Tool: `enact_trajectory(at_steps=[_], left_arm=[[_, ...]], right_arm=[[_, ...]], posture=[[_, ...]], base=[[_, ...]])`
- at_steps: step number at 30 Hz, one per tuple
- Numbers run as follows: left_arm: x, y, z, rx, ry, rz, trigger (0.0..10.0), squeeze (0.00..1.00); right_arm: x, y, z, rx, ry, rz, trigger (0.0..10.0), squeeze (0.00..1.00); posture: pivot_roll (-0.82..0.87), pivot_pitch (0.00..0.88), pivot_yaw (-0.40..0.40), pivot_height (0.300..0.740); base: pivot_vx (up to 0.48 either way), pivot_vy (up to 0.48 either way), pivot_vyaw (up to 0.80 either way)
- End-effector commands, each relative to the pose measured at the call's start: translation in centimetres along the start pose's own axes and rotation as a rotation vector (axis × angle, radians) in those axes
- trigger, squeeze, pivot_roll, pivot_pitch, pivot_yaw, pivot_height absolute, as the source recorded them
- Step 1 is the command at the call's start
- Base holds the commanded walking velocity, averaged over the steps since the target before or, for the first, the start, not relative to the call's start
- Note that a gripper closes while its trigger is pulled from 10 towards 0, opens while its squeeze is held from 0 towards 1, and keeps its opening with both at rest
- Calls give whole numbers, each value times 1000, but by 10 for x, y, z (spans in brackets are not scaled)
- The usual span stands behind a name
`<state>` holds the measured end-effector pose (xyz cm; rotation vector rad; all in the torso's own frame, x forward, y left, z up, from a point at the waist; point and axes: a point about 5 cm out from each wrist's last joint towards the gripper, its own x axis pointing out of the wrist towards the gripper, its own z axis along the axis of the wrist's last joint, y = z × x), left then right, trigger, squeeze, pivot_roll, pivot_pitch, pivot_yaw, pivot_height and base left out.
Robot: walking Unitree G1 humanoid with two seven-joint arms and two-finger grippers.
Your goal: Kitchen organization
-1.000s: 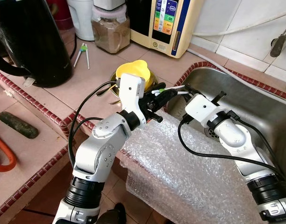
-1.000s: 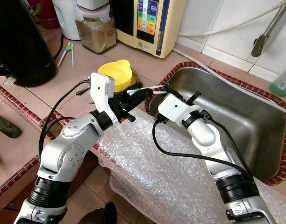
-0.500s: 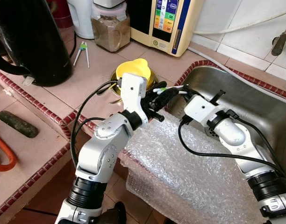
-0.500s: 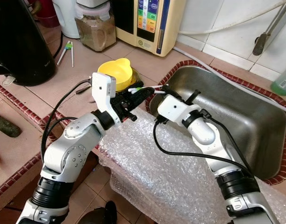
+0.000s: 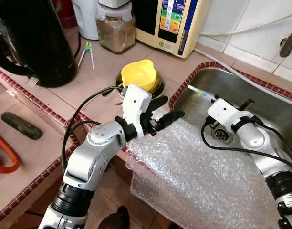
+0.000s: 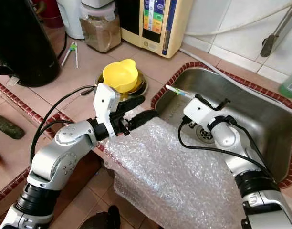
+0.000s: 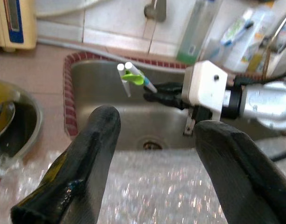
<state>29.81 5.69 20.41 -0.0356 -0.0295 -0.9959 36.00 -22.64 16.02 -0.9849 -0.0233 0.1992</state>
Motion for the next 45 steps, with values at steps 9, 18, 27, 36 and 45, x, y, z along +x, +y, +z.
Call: enact_trajectory(at_steps=[9, 18, 27, 36, 45], left_arm=[[1, -7, -4, 26, 49, -45, 10000, 1000], [4, -5, -4, 30, 36, -13, 10000, 1000], [5, -5, -7, 31, 31, 20, 10000, 1000], [6, -3, -7, 39, 24, 51, 10000, 1000], [4, 15, 5, 38, -49, 303, 10000, 1000]], right_arm=[[-4, 1, -29, 69, 173, 15, 10000, 1000], [-5, -4, -36, 163, 211, -41, 10000, 1000], [-4, -3, -36, 285, 222, -68, 10000, 1000], [-1, -11, -31, 487, 200, -112, 10000, 1000], [-19, -46, 27, 658, -147, -283, 10000, 639]], posture=[[35, 188, -34, 740], [32, 188, -31, 740], [33, 183, -29, 740], [36, 183, -30, 740], [42, 180, -17, 740]], base=[[0, 0, 0], [0, 0, 0], [0, 0, 0], [0, 0, 0], [0, 0, 0]])
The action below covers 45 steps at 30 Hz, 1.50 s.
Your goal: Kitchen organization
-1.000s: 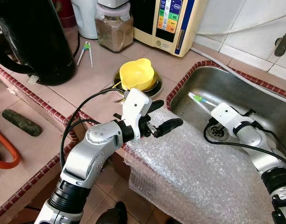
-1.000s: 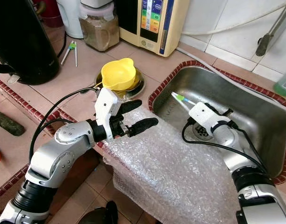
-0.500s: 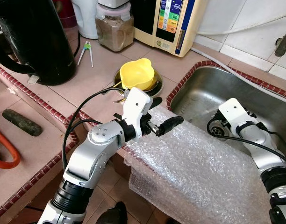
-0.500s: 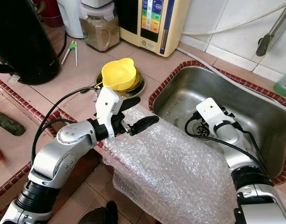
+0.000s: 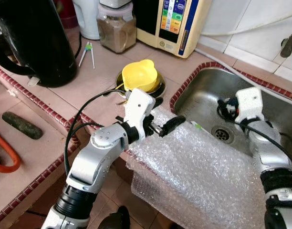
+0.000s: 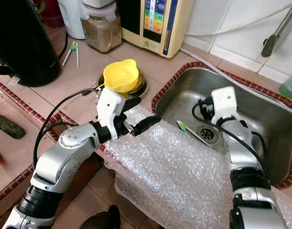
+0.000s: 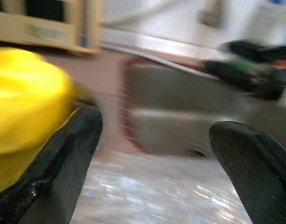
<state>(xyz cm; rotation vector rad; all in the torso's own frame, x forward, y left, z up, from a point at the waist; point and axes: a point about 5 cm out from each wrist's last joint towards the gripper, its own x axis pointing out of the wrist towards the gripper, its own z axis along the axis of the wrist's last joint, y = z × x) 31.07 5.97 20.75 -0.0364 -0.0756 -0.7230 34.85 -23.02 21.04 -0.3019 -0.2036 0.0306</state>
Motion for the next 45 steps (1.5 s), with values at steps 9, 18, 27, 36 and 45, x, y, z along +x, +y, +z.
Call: enact_trajectory(at_steps=[9, 18, 27, 36, 45], left_arm=[[-4, 25, 13, 25, -73, 248, 10000, 0], [-11, 26, 14, -26, -88, 305, 10000, 0], [-23, 12, -6, -82, -13, 301, 10000, 0], [-27, 14, 2, -40, -54, 346, 10000, 0], [-35, 35, 22, 119, -135, 526, 10000, 0]], right_arm=[[-38, 4, 15, 126, 0, -23, 10000, 0], [-61, 21, 22, 213, 24, -79, 10000, 0], [-78, 33, 17, 323, 110, -143, 10000, 0], [-77, 35, 24, 351, 100, -144, 10000, 0], [-74, 41, 33, 336, 65, -105, 10000, 0]], posture=[[17, 171, -8, 740], [11, 166, 5, 740], [4, 172, 18, 740], [8, 177, 14, 740], [0, 185, 4, 740]], base=[[0, 0, 0], [0, 0, 0], [0, 0, 0], [0, 0, -647], [0, 0, -175]])
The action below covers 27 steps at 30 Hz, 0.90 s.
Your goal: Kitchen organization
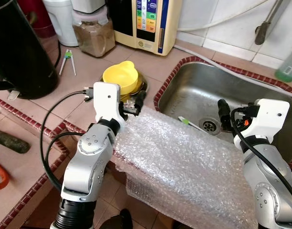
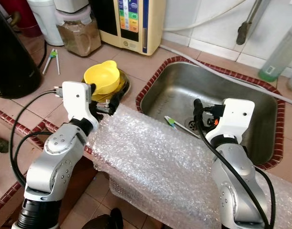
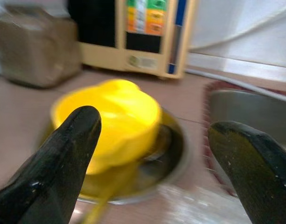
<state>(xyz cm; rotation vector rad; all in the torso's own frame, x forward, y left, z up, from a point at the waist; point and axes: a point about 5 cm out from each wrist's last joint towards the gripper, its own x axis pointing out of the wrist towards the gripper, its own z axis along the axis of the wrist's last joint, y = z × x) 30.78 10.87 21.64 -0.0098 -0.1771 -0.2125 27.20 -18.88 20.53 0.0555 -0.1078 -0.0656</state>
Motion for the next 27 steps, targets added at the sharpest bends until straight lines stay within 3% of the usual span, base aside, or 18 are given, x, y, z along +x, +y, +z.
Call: enact_trajectory(at_steps=[1, 5, 9, 18, 22, 23, 27], left_arm=[[1, 4, 12, 46, -62, 38, 10000, 0], [1, 8, 14, 69, -72, 67, 10000, 0], [12, 22, 16, 79, -59, 136, 10000, 0], [25, 37, 9, 25, 8, 230, 10000, 0], [32, 51, 1, 9, 71, 313, 10000, 0], [36, 55, -2, -29, 95, 329, 10000, 0], [42, 54, -3, -46, 120, 316, 10000, 0]], right_arm=[[-2, 4, 12, -14, -49, 24, 10000, 0], [-1, 6, 14, -18, -58, 30, 10000, 0], [2, 19, 25, 3, -105, 93, 10000, 0], [1, 31, 33, 18, -136, 166, 10000, 0], [-2, 38, 36, 18, -152, 211, 10000, 0], [-3, 40, 36, 11, -153, 226, 10000, 0], [-5, 46, 37, 26, -150, 281, 10000, 0]], posture=[[0, 186, 3, 740], [1, 187, 4, 740], [4, 192, 0, 740], [0, 197, -1, 740], [-2, 201, 0, 740], [-3, 202, -1, 740], [-4, 202, -2, 740]], base=[[0, 0, 0], [0, 0, 0], [0, 0, 0], [0, 0, 0], [0, 0, 0], [0, 0, 0], [0, 0, 0]])
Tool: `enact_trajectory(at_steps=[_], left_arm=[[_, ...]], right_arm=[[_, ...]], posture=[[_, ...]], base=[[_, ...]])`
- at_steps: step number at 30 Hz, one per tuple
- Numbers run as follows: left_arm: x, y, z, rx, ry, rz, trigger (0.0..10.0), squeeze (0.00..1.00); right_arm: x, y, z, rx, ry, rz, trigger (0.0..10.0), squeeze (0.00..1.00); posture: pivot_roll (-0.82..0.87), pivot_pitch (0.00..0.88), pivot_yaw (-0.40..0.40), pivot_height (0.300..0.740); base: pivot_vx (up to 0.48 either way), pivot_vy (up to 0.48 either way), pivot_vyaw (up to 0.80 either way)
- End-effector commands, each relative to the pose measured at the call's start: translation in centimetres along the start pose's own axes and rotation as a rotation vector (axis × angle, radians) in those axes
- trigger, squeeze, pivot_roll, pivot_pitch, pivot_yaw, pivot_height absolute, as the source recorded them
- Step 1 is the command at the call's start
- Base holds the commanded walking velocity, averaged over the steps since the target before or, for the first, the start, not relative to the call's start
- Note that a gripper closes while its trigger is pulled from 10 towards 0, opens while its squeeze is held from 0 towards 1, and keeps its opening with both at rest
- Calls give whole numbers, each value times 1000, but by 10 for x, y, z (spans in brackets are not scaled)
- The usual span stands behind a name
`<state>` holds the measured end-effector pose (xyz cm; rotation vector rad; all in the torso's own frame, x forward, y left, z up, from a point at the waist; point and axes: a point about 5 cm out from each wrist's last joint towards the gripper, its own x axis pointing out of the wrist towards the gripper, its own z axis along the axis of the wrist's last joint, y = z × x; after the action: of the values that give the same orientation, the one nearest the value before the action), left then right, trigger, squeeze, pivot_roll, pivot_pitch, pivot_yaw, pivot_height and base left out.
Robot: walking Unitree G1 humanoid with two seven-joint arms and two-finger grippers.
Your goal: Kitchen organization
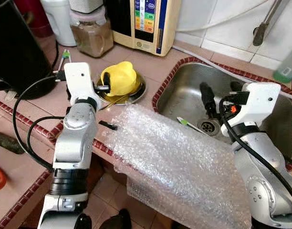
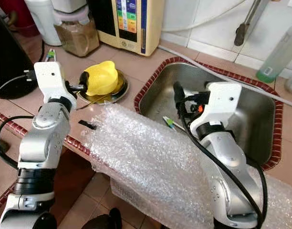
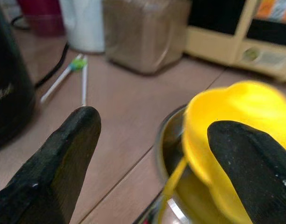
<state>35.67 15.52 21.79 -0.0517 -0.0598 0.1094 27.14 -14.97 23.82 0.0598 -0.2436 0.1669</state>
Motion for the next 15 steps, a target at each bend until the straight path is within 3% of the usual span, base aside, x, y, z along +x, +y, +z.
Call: enact_trajectory(at_steps=[1, 3, 7, 12, 15], left_arm=[[3, -3, 3, -18, 12, -10, 10000, 0], [8, -7, 0, -52, 62, -25, 10000, 0], [15, -13, 1, -98, 90, -55, 10000, 0], [21, -20, 4, -112, 98, -102, 10000, 0], [23, -26, -4, -133, 180, -129, 10000, 0]], right_arm=[[-3, 6, 6, 5, -21, 46, 10000, 0], [-4, 17, 6, 63, -5, 145, 10000, 0], [-9, 31, 5, 84, 29, 285, 10000, 0], [-15, 35, -1, 81, 74, 346, 10000, 0], [-18, 38, -10, 54, 135, 384, 10000, 0]], posture=[[-4, 202, -2, 740], [-11, 203, -1, 740], [-15, 204, 1, 740], [-17, 204, 2, 740], [-17, 199, 6, 740]], base=[[0, 0, 0], [0, 0, 0], [0, 0, 0], [0, 0, 0], [0, 0, 0]])
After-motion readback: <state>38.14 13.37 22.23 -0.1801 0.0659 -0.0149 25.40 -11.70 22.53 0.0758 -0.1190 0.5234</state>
